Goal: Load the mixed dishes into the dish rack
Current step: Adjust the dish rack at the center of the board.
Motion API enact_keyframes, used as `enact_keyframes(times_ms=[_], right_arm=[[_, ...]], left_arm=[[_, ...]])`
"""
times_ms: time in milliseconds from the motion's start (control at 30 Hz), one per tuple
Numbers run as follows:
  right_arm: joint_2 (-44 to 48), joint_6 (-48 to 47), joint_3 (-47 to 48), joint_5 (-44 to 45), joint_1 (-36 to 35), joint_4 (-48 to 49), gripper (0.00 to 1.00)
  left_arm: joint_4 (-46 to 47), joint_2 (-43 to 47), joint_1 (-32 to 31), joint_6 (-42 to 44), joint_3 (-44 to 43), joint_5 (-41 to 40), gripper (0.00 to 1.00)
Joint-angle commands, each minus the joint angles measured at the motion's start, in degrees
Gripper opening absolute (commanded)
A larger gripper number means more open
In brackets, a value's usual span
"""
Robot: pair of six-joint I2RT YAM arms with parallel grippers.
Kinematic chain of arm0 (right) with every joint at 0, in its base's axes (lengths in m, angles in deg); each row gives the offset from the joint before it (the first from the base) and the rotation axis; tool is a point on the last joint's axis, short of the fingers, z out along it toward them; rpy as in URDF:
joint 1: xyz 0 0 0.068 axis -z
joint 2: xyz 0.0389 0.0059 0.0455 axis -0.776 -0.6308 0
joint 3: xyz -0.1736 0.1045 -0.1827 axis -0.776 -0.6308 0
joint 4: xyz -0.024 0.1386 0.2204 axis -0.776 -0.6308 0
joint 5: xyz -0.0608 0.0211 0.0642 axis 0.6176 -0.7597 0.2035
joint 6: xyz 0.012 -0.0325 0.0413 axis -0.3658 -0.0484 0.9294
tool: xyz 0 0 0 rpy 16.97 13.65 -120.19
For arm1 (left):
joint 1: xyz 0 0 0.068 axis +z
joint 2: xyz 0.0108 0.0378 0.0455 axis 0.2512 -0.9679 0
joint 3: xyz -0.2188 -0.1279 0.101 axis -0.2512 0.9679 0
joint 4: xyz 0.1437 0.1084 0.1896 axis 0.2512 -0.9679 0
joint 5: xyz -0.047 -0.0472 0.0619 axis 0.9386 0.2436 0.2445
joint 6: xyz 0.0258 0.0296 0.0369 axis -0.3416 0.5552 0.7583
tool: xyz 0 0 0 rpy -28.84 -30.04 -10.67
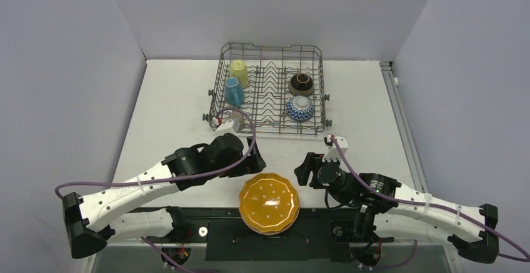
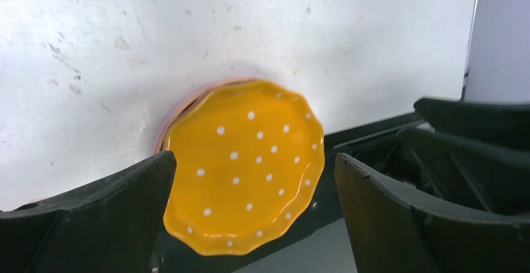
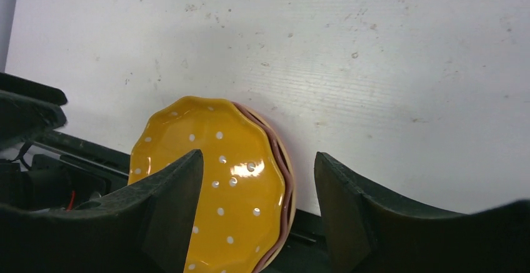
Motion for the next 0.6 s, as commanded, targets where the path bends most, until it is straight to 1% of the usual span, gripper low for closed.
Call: enact_keyframes(times_ms=[0, 133, 267, 433, 567], right_arm=[[2.4, -1.7, 2.2, 5.3, -0.4, -4.5, 0.61], [5.1, -1.4, 1.8, 6.6, -0.3, -5.2, 0.61], [7.4, -1.7, 2.9, 9.8, -0.2, -6.7, 0.61], [9.4, -3.7, 6.2, 12.0, 0.0, -8.9, 0.62], [10.5, -4.6, 7.9, 13.9, 0.1, -10.4, 0.62]], left_arm=[[4.1, -1.4, 5.9, 1.3, -3.3, 1.1, 0.96], [8.4, -3.7, 9.4, 0.6, -4.1, 3.1, 0.96], [12.8, -6.9, 10.9, -0.7, -5.5, 3.5, 0.96], [18.8, -13.1, 13.4, -3.4, -7.0, 6.0, 0.97], [22.9, -17.6, 15.5, -6.1, -7.7, 7.9, 0.99]])
